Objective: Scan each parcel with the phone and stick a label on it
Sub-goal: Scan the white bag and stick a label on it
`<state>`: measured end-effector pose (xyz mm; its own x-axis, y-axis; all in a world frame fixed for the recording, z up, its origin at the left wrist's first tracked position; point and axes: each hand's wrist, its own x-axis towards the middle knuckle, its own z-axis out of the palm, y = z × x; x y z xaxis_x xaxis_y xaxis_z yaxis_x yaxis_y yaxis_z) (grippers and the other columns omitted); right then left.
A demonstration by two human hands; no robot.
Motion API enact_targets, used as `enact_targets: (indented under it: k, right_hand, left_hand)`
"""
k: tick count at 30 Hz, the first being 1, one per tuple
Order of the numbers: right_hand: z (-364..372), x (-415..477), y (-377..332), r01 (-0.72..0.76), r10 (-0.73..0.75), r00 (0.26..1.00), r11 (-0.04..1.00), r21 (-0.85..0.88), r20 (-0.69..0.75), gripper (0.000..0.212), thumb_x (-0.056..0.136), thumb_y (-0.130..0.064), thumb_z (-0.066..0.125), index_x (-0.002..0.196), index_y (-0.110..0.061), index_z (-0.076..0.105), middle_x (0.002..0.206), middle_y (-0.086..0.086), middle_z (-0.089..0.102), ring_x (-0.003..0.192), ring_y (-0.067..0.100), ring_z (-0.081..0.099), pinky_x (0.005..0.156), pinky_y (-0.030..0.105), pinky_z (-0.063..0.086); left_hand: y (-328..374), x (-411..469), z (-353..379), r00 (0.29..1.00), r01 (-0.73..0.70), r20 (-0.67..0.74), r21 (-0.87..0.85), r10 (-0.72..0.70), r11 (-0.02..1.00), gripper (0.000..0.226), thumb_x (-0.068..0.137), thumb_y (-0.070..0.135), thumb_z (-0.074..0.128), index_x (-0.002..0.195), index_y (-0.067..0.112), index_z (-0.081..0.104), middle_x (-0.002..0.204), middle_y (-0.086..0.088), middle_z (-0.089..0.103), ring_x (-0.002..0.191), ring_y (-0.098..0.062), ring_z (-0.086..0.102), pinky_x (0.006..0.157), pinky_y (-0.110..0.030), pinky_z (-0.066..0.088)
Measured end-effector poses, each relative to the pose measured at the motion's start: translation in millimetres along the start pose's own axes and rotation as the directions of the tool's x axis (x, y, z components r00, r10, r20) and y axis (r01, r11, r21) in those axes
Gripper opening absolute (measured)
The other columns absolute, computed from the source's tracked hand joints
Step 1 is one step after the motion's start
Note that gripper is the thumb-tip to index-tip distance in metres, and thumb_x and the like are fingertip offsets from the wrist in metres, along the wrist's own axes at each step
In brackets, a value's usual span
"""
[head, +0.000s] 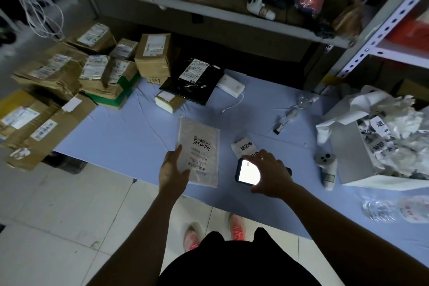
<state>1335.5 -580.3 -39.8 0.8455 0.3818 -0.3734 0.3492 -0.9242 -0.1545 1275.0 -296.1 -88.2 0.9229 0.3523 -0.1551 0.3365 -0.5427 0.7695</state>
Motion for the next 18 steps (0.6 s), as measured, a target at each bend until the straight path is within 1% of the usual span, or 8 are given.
enact_targets:
  k: [4,7,8,10,12,13,15,18]
  right_hand:
    - [3,-2,9,-0.013,0.013,1.000,1.000,0.012,0.001,0.101,0.070,-0.051,0.085,0.153,-0.041,0.029,0.147,0.001,0.038,0.130,0.023,0.042,0.104,0.042,0.044]
    - [7,-6,17,-0.055,0.057,0.998,0.996,0.066,-0.026,0.099,0.069,-0.050,0.085,0.152,-0.040,0.031,0.140,0.001,0.042,0.123,0.021,0.045,0.097,0.039,0.047]
    - [9,-8,21,-0.087,0.093,0.994,0.990,0.111,-0.049,0.098,0.068,-0.050,0.085,0.151,-0.040,0.033,0.136,0.000,0.043,0.120,0.021,0.047,0.094,0.038,0.050]
    - [12,-12,30,-0.163,0.197,0.973,0.956,0.246,-0.120,0.093,0.066,-0.053,0.084,0.146,-0.042,0.038,0.125,-0.001,0.047,0.113,0.021,0.051,0.087,0.038,0.054]
    - [16,-15,42,-0.244,0.337,0.924,0.883,0.401,-0.179,0.085,0.064,-0.053,0.084,0.139,-0.042,0.044,0.117,0.001,0.050,0.105,0.022,0.055,0.080,0.038,0.056]
    - [18,-15,50,-0.289,0.411,0.893,0.836,0.467,-0.184,0.084,0.064,-0.050,0.085,0.137,-0.041,0.046,0.114,0.002,0.051,0.103,0.024,0.056,0.079,0.038,0.056]
    - [22,-14,65,-0.362,0.517,0.840,0.762,0.537,-0.167,0.081,0.063,-0.044,0.087,0.134,-0.035,0.049,0.110,0.006,0.052,0.102,0.026,0.057,0.078,0.038,0.055]
    - [33,-10,89,-0.432,0.578,0.809,0.706,0.561,-0.104,0.084,0.064,-0.040,0.088,0.138,-0.030,0.049,0.111,0.011,0.055,0.104,0.031,0.059,0.081,0.041,0.057]
  left_hand:
    - [-3,2,3,1.000,0.001,-0.014,0.025,-0.001,1.000,0.078,0.078,-0.003,0.076,0.148,0.013,0.044,0.122,-0.010,0.053,0.112,-0.032,0.056,0.094,-0.048,0.055]
    - [-4,3,7,0.999,0.036,0.005,0.078,-0.037,0.996,0.075,0.082,0.005,0.076,0.148,0.014,0.042,0.128,-0.010,0.050,0.114,-0.033,0.057,0.097,-0.051,0.053]
    - [-2,4,9,0.998,0.062,0.016,0.138,-0.064,0.988,0.074,0.084,0.012,0.076,0.149,0.016,0.041,0.132,-0.010,0.048,0.116,-0.034,0.056,0.099,-0.052,0.051]
    - [3,6,13,0.992,0.119,0.006,0.323,-0.127,0.939,0.073,0.085,0.027,0.076,0.149,0.020,0.040,0.142,-0.010,0.042,0.123,-0.033,0.052,0.103,-0.049,0.043]
    - [12,10,19,0.987,0.155,-0.033,0.469,-0.158,0.870,0.067,0.086,0.037,0.073,0.145,0.023,0.045,0.149,-0.010,0.038,0.132,-0.032,0.044,0.106,-0.047,0.035]
    - [19,11,23,0.986,0.161,-0.042,0.497,-0.162,0.853,0.063,0.087,0.039,0.070,0.143,0.024,0.047,0.150,-0.010,0.039,0.134,-0.031,0.042,0.107,-0.046,0.033]
    - [33,15,32,0.988,0.141,-0.011,0.487,-0.155,0.862,0.054,0.090,0.039,0.066,0.139,0.024,0.052,0.144,-0.006,0.049,0.131,-0.028,0.047,0.106,-0.043,0.033]
    - [63,14,55,0.982,0.125,0.087,0.358,-0.166,0.925,0.041,0.091,0.037,0.063,0.130,0.025,0.060,0.127,0.000,0.066,0.120,-0.022,0.058,0.104,-0.037,0.038]
